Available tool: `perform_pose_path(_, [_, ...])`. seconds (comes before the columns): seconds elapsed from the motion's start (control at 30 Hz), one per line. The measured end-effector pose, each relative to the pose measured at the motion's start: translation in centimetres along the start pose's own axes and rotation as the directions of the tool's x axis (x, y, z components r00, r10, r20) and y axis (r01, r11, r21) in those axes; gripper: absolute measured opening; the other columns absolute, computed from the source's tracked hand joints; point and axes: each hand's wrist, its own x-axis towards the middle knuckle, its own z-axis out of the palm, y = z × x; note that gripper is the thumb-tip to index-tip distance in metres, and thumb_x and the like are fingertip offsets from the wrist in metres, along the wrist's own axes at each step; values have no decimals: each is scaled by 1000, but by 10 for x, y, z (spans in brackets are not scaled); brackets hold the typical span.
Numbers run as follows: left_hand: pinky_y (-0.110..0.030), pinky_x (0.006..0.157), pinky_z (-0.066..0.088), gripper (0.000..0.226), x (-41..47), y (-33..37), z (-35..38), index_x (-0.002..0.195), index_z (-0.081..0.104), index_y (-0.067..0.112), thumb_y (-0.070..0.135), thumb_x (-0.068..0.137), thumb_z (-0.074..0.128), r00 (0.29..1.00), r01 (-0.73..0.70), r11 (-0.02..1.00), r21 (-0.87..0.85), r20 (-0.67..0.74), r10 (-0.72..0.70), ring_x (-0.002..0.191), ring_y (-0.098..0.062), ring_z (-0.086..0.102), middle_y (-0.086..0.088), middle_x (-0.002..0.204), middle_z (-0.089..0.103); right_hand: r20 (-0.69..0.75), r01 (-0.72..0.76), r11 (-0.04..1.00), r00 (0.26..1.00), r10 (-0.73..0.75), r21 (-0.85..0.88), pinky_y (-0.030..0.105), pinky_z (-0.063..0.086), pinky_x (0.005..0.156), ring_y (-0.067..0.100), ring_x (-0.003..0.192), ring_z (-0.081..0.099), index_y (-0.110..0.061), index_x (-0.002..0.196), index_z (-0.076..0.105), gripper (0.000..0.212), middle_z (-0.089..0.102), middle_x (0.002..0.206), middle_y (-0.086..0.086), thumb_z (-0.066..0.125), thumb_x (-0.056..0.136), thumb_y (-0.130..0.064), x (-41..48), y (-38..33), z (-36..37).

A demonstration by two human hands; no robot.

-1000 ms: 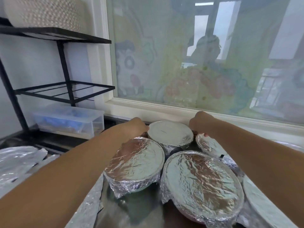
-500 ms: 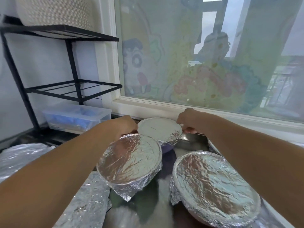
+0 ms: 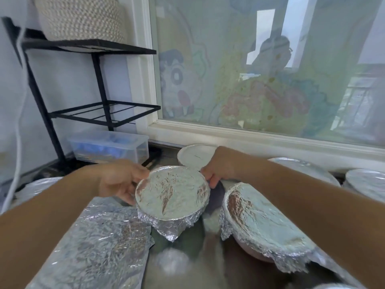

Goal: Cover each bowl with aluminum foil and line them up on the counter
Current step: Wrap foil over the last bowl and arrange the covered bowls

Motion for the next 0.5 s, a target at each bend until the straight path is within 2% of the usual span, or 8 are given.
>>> perform_pose_path(0.03, [-55, 85, 54, 24, -7, -4, 4, 113, 60, -1, 15, 99, 49, 1000, -11, 999, -37, -13, 11, 87, -37, 69, -22, 100, 71, -38, -10, 999, 999, 8, -45, 29, 59, 71, 20, 68, 65, -7, 81, 65, 9, 69, 76, 7, 68, 87, -13, 2, 1, 4])
perform_pose_path(0.07, [-54, 82, 55, 20, -12, -7, 8, 107, 61, -1, 13, 99, 48, 999, -22, 998, -63, -27, 20, 80, -36, 69, -21, 92, 72, -64, -21, 997, 998, 15, -79, 29, 59, 69, 19, 67, 63, -9, 79, 63, 9, 67, 78, 7, 69, 85, -13, 1, 2, 7])
perform_pose_path(0.13, [-45, 67, 57, 19, -20, -8, 15, 93, 62, 0, 11, 100, 47, 998, -27, 996, -79, -52, 23, 63, -29, 68, -16, 75, 70, -94, -30, 995, 995, 22, -90, 23, 55, 59, 15, 61, 59, -12, 72, 59, 15, 63, 73, 4, 69, 83, -12, -2, 5, 9])
perform_pose_path(0.2, [-42, 61, 55, 24, -26, -8, 23, 86, 63, 2, 11, 100, 47, 999, -16, 996, -83, -52, 12, 56, -26, 66, -13, 69, 68, -98, -48, 994, 994, 38, -103, 25, 54, 61, 12, 60, 59, -13, 69, 57, 18, 62, 65, 1, 70, 82, -12, -7, 9, 10])
perform_pose_path(0.3, [-44, 66, 57, 23, -30, -10, 30, 95, 65, 1, 15, 101, 47, 999, 17, 997, -78, -37, -20, 68, -31, 69, -18, 83, 71, -133, -76, 987, 989, 56, -144, 24, 54, 55, 5, 43, 57, -16, 67, 58, 20, 58, 43, -9, 70, 82, -21, -12, 17, 9])
perform_pose_path(0.37, [-46, 71, 58, 25, -32, -7, 31, 103, 66, 2, 20, 100, 49, 997, 44, 999, -32, -60, -46, 79, -35, 71, -21, 94, 72, -203, -59, 990, 979, 32, -128, 27, 57, 65, 11, 53, 60, -20, 69, 55, 22, 60, 57, -7, 64, 87, -26, -11, 25, 0])
perform_pose_path(0.43, [-48, 77, 58, 27, -33, 2, 27, 107, 65, 3, 25, 99, 52, 989, 18, 999, 33, -146, -13, 90, -37, 70, -18, 102, 72, -304, -45, 972, 952, -27, -230, 30, 57, 75, 21, 71, 61, -17, 67, 56, 22, 60, 70, -4, 58, 86, -28, -17, 40, -24])
perform_pose_path(0.5, [-44, 79, 58, 26, -29, 20, 25, 109, 64, 6, 27, 98, 55, 958, -86, 996, 36, -272, 93, 97, -34, 68, -14, 104, 72, -459, -162, 945, 889, 15, -283, 33, 57, 78, 24, 78, 63, -15, 79, 67, 13, 67, 80, 1, 60, 76, -25, -21, 63, -62])
